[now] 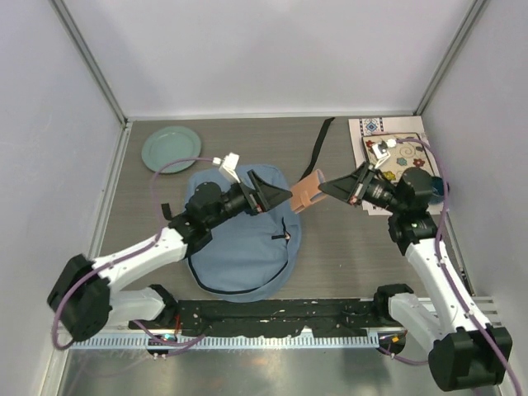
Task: Pack the student bag
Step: Place the personal item in the student bag.
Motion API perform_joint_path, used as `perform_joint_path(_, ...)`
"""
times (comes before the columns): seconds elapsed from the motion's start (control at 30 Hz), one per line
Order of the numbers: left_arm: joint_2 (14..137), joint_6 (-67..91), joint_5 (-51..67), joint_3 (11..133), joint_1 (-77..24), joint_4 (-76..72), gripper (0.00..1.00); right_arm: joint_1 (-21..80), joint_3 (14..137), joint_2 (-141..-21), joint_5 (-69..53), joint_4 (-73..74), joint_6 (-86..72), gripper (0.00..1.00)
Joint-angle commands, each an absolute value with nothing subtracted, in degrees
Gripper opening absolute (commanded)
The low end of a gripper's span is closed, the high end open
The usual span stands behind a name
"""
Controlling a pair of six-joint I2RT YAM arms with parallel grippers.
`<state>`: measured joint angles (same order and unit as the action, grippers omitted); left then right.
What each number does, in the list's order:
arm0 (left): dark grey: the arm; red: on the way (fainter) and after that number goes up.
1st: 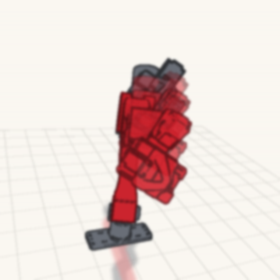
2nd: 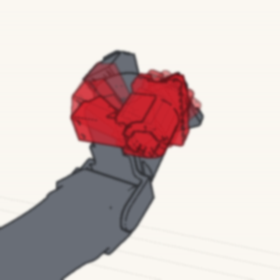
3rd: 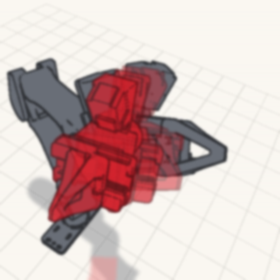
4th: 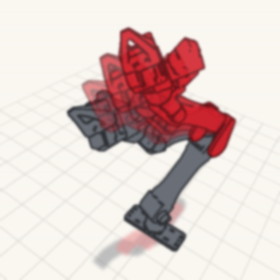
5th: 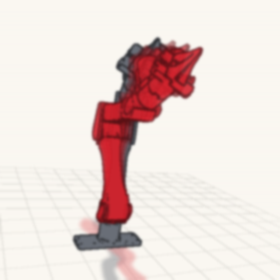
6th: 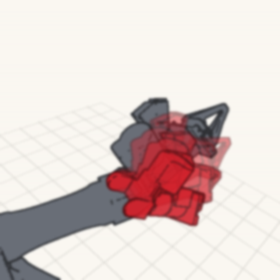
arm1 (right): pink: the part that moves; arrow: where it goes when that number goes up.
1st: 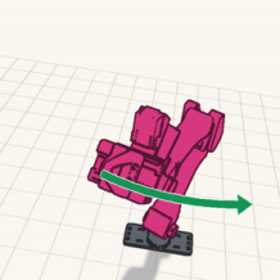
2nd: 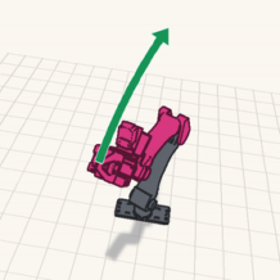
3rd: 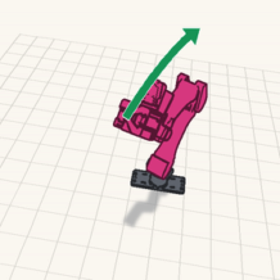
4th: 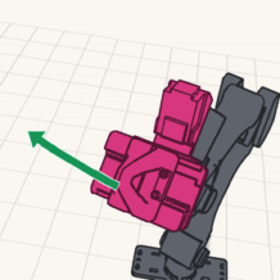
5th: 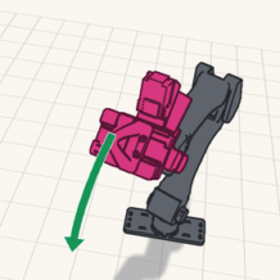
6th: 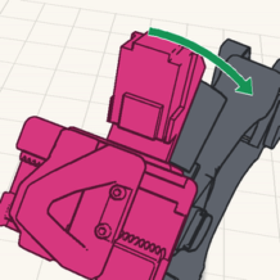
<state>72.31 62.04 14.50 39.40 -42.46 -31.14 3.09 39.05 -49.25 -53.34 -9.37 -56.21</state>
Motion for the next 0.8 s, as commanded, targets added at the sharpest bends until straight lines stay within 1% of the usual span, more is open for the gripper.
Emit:
perform_joint_path(0.0, 59.5, 54.9, 1.5, 39.9, -42.3, -12.2, 0.99, 13.9, 38.9, -51.7, -45.8, -9.8, -53.4, 0.01)
perform_joint_path(0.03, 55.5, 54.1, -0.4, 39.9, -42.2, -9.1, 1.0, 16.1, 38.5, -52.1, -43.5, -9.9, -53.8, 0.01)
perform_joint_path(0.07, 53.9, 53.3, -4.6, 40.1, -42.3, -5.9, 1.0, 17.5, 37.3, -52.5, -39.9, -10.4, -54.5, 0.01)
perform_joint_path(0.1, 52.4, 52.7, -5.8, 40.6, -42.2, -0.2, 1.0, 19.5, 36.3, -53.3, -38.3, -11.9, -55.3, 0.01)
perform_joint_path(0.2, 48.7, 52.0, -7.6, 40.6, -42.3, 7.4, 0.99, 20.4, 32.4, -54.7, -35.2, -12.0, -57.7, 0.01)
perform_joint_path(0.27, 48.6, 52.8, -6.9, 40.1, -42.3, 9.1, 1.0, 20.6, 29.1, -56.7, -34.6, -10.3, -58.1, 0.01)
perform_joint_path(0.37, 50.7, 55.7, -2.3, 37.3, -42.4, 7.5, 1.0, 20.7, 23.6, -57.7, -33.9, -7.9, -57.7, 0.01)
perform_joint_path(0.47, 53.2, 57.5, -0.7, 35.1, -44.2, 4.9, 1.0, 20.7, 18.7, -56.9, -32.4, -6.3, -56.6, 0.01)
perform_joint_path(0.63, 61.1, 57.0, -0.2, 36.9, -48.0, 4.7, 1.0, 20.7, 17.1, -57.0, -29.3, -1.9, -53.1, 0.02)
perform_joint_path(0.67, 62.4, 56.8, -0.2, 38.2, -48.5, 4.7, 1.0, 20.7, 16.9, -57.1, -29.2, -1.8, -52.7, 0.03)
perform_joint_path(0.7, 64.6, 56.6, -0.2, 38.9, -49.1, 4.7, 1.0, 20.7, 16.9, -57.2, -29.0, -2.2, -52.4, 0.07)
perform_joint_path(0.77, 66.8, 56.1, -0.2, 40.7, -50.5, 4.6, 1.0, 20.7, 16.9, -57.7, -28.9, -2.7, -51.7, 0.11)
